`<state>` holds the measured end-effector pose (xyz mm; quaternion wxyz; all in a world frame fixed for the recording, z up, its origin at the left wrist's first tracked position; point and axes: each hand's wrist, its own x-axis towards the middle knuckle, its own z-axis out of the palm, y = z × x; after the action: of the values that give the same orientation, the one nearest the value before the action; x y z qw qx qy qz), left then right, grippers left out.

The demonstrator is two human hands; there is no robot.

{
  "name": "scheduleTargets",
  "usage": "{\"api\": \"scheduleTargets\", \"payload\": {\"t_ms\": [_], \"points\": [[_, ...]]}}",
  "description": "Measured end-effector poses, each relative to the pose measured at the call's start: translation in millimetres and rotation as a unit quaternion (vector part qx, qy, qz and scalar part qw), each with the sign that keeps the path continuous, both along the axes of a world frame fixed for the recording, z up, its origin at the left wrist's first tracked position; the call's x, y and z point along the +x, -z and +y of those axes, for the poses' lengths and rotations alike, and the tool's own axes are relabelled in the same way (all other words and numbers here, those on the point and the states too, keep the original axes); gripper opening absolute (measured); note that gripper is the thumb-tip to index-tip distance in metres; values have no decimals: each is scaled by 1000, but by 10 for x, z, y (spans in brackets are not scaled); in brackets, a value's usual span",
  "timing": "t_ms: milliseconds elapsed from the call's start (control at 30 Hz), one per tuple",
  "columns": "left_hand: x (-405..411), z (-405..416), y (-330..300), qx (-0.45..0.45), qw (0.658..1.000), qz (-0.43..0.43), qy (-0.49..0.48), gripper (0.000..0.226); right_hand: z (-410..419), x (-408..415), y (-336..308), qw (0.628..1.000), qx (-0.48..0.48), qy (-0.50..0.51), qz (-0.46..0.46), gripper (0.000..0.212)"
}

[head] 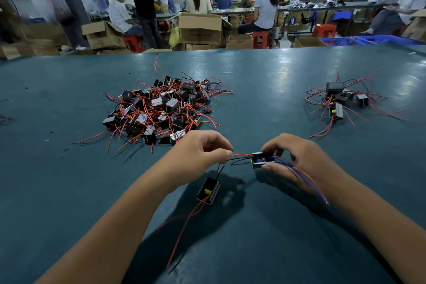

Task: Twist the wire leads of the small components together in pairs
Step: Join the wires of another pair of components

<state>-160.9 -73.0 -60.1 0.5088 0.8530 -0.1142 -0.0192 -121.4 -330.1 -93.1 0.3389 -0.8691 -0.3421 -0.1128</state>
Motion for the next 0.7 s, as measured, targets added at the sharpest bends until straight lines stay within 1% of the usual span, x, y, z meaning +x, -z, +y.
{"api": "scheduleTargets", "payload": {"t_ms": [67,167,200,300,367,467,500,567,633,667,700], "points": [[-4,-10,-3,-15,1000,6,9,10,-13,15,-6,1000,0,6,-10,22],[14,10,-4,-31,999,12,3,27,-49,30,-20,1000,5,18,-19,20],[23,27,-2,-38,999,12,-4,29,-61,32,-27,999,8,23,-21,20],[44,67,5,-18,999,3,-26,24,-107,47,-47,999,13,45,-20,19],[53,109,-1,-5,1000,12,-26,17,-150,64,-57,998,9,55,-4,19],[43,188,-30,15,998,52,17,9,-183,80,-69,998,-15,52,16,18],[36,200,-42,21,998,53,29,6,-180,78,-67,998,-19,50,17,18],[18,191,-70,10,999,13,32,2,-167,58,-64,999,-13,43,17,18],[-14,154,-108,0,999,-38,39,10,-142,36,-66,999,-3,34,10,17],[-34,138,-120,19,997,-61,52,17,-129,27,-65,1000,-1,28,6,17],[-52,121,-120,57,992,-89,63,24,-118,24,-63,1000,-1,22,3,18]]}}
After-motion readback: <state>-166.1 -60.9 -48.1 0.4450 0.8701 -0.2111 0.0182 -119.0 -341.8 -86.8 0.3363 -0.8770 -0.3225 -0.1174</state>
